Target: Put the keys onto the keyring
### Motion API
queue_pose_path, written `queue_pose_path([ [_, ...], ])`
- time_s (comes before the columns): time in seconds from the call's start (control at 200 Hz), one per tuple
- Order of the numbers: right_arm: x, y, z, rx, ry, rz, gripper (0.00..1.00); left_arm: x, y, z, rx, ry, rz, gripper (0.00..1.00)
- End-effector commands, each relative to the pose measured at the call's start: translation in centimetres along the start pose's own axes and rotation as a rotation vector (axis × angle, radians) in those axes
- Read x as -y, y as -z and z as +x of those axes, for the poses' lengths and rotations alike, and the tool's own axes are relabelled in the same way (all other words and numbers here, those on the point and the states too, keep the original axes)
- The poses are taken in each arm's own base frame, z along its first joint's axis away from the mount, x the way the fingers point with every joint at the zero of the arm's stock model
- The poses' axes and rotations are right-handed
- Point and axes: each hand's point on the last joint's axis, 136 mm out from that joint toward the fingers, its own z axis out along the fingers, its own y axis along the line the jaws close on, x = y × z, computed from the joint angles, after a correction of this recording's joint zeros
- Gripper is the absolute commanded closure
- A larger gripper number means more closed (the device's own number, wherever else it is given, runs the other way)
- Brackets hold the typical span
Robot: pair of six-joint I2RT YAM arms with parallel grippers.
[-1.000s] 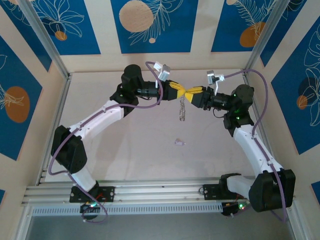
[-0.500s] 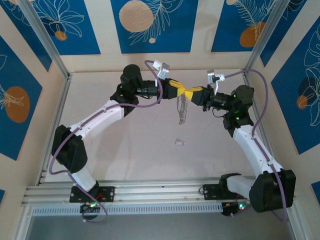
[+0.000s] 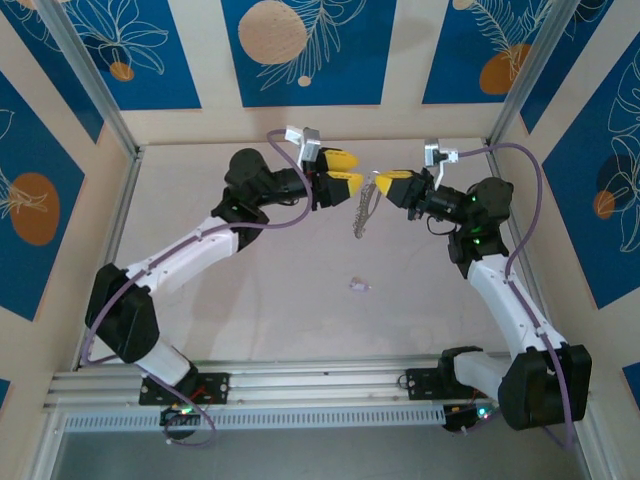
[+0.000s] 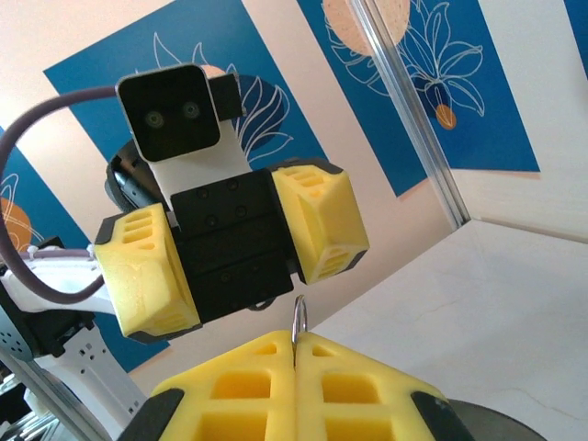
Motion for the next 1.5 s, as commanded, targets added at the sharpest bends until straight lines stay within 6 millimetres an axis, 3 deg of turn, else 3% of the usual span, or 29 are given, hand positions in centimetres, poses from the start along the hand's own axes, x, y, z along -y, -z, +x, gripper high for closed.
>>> queue_pose_path([
  [0.0, -1.5, 0.4, -1.4, 0.06, 0.054, -0.014, 1.0, 0.9, 0.2, -1.4, 0.065, -0.011, 0.019, 0.45],
  [0.81, -2.9, -0.7, -1.9, 0.088, 0.046, -0.06, 1.0, 2.1, -1.4, -1.8, 0.092, 0.05, 0.172, 0.55],
  [1.27, -3.4, -0.9, -1.7, 0.086, 0.044, -0.063, 1.0, 3.0, -1.6, -1.5, 0.077, 0.052, 0.2, 0.69],
  [1.495, -3.2, -1.1, -1.4, 0.082, 0.04, -0.059, 1.0, 3.2, -1.7, -1.3, 0.071, 0.049, 0.205, 0.9],
])
